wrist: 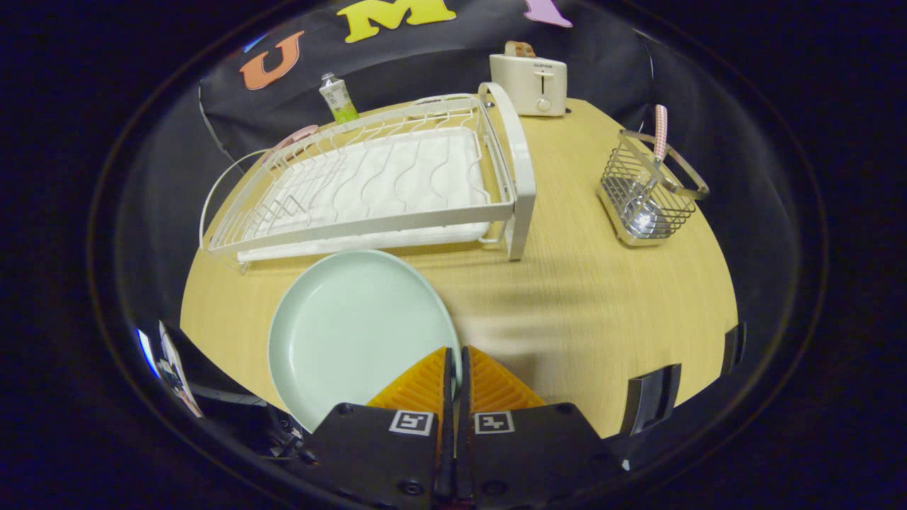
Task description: Take the plate from the dish rack, then take the spoon from the basket and place it into the plate.
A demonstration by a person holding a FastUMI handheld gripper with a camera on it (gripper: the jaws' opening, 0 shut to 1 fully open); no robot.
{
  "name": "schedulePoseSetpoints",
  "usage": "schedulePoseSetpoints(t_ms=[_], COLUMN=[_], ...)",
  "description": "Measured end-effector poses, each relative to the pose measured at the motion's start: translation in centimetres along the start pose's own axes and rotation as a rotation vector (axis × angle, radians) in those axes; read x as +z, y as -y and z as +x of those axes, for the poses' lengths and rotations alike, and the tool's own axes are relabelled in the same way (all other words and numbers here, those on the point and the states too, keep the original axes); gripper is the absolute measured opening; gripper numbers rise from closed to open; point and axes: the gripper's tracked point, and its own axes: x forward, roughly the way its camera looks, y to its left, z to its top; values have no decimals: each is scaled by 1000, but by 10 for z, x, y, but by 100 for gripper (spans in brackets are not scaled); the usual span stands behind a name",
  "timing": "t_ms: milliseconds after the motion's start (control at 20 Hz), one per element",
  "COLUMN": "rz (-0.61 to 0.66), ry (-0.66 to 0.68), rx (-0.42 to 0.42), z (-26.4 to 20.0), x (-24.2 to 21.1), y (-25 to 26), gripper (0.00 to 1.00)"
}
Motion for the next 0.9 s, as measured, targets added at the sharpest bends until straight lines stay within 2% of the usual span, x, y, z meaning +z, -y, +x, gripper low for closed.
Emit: schedulePoseSetpoints(t_ms=[150, 200, 300, 500, 550, 750, 900], rz=[9, 13, 26, 27, 23, -36, -35], ry=[-12, -8, 18, 174, 224, 437, 524], rx=[31, 24, 28, -8, -17, -7, -55], z=[5, 4, -8, -44, -55, -84, -89], x=[-2, -3, -3, 23, 33, 83, 112], y=[6, 14, 26, 62, 70, 90, 116], gripper=[10, 16, 61, 81, 81, 100, 100])
